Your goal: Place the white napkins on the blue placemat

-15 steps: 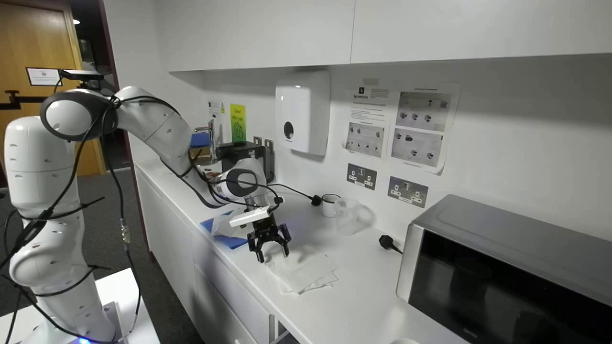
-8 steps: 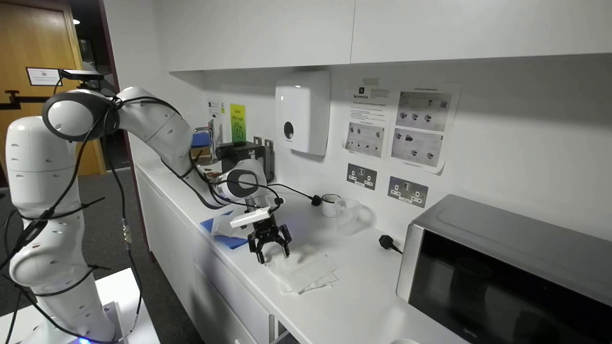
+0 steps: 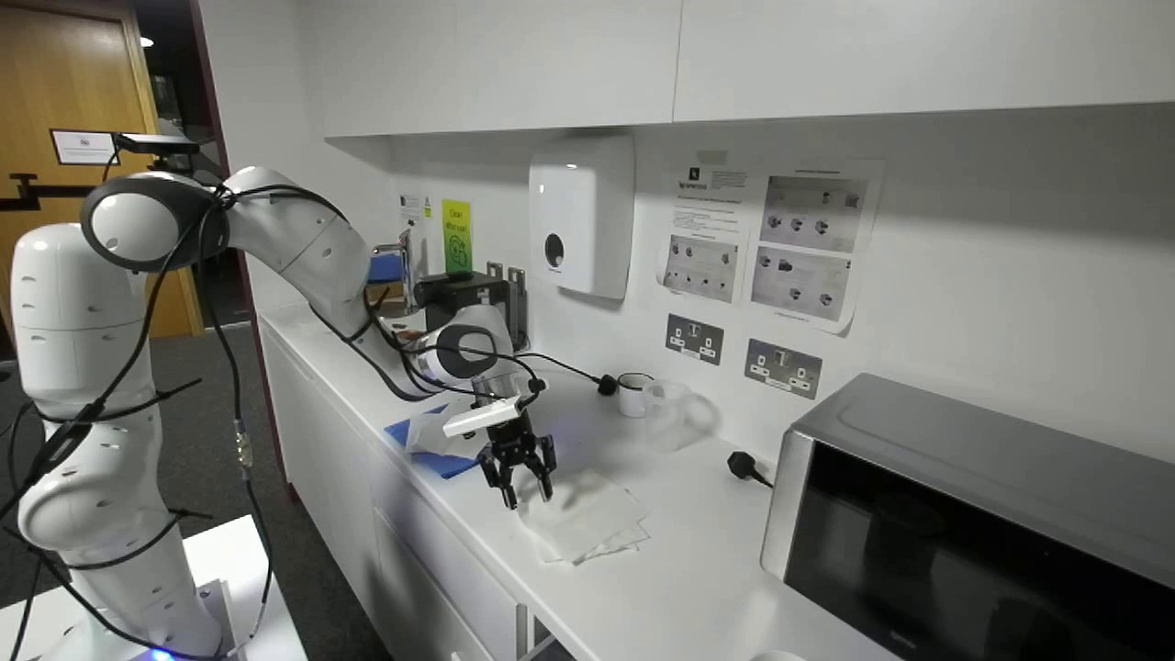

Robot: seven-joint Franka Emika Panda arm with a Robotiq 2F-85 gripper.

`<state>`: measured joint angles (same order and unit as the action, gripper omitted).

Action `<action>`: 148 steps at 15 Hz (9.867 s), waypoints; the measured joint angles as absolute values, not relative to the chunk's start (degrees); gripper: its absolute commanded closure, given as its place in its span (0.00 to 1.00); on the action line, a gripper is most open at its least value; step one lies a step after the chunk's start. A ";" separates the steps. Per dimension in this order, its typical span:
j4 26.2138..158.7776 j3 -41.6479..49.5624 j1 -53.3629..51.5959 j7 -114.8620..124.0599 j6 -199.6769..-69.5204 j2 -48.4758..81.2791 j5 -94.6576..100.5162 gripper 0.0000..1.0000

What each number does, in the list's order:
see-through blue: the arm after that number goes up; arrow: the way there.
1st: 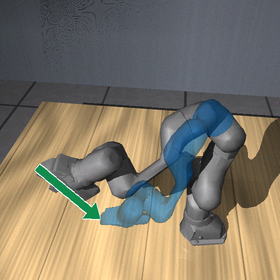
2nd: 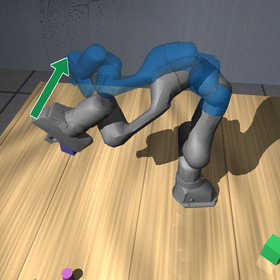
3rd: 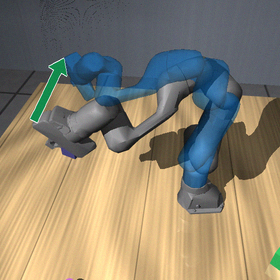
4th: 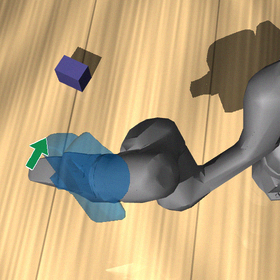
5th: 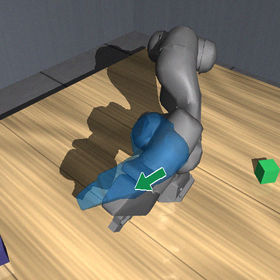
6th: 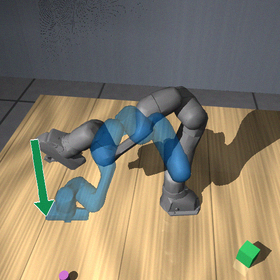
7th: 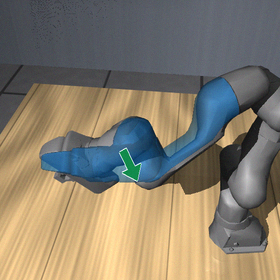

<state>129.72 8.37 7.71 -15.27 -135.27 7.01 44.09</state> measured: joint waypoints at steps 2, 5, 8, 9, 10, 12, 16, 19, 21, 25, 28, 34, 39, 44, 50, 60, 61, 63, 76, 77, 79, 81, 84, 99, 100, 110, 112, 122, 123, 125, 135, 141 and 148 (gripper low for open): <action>129.72 8.38 7.71 -15.28 -135.27 7.03 44.05 0.78; 129.72 8.38 7.71 -15.36 -135.27 7.11 43.97 0.99; 129.68 8.38 7.71 -15.42 -135.27 7.13 43.42 1.00; 129.63 8.38 7.71 -15.42 -135.26 7.13 43.03 1.00; 129.54 8.38 7.71 -15.42 -135.26 7.12 42.71 1.00; 129.32 8.38 7.71 -15.42 -135.26 7.04 41.75 1.00; 129.21 8.50 7.71 -15.16 -135.26 5.76 39.80 1.00; 129.38 8.85 7.71 -14.64 -135.26 3.59 39.30 1.00; 129.84 8.95 7.72 -13.89 -135.26 1.71 38.03 1.00; 131.61 8.94 7.64 -11.81 -135.22 -3.18 33.65 1.00; 132.91 8.58 7.53 -9.87 -135.03 -6.91 30.38 1.00; 134.67 6.13 7.06 -4.20 -134.71 -11.85 26.36 1.00; 135.65 2.55 6.01 2.70 -132.82 -14.39 24.01 1.00; 135.87 -0.26 4.55 7.69 -130.85 -15.25 22.97 1.00; 135.87 -2.73 3.52 11.06 -129.64 -15.72 22.72 1.00; 134.98 -8.64 1.21 14.90 -123.41 -19.81 22.85 1.00; 134.90 -9.19 0.86 14.91 -122.81 -19.90 22.87 1.00; 134.80 -10.32 0.17 14.91 -121.57 -19.92 22.92 1.00; 133.88 -11.58 -3.17 13.52 -118.58 -18.49 22.39 1.00; 133.53 -11.58 -3.29 13.14 -118.53 -18.17 21.73 1.00; 132.58 -11.56 -3.61 12.30 -118.02 -17.48 20.25 1.00; 131.22 -11.56 -3.76 11.48 -116.80 -16.65 18.99 0.75; 128.88 -11.56 -3.89 10.59 -114.67 -15.18 18.15 0.58; 125.35 -11.60 -3.95 11.82 -111.43 -12.26 26.19 0.00; 125.42 -11.59 -3.88 11.85 -111.43 -12.26 29.19 0.00; 129.71 -4.83 -2.65 4.40 -114.52 -10.59 46.34 0.00; 130.63 -2.75 -1.84 2.47 -117.14 -9.78 47.99 0.00; 131.75 3.92 1.67 -5.21 -129.63 -4.36 47.68 0.00; 131.52 3.94 1.66 -5.80 -130.33 -3.58 46.83 0.00; 130.91 3.87 1.58 -7.21 -131.29 -2.05 44.94 0.00; 127.61 3.96 1.71 -13.26 -131.84 4.36 43.76 0.00; 126.44 4.35 2.84 -14.88 -132.34 6.87 43.76 0.00; 125.67 4.76 4.61 -16.39 -133.73 8.80 43.71 0.00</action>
<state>125.67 4.76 4.61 -16.39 -133.73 8.80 43.71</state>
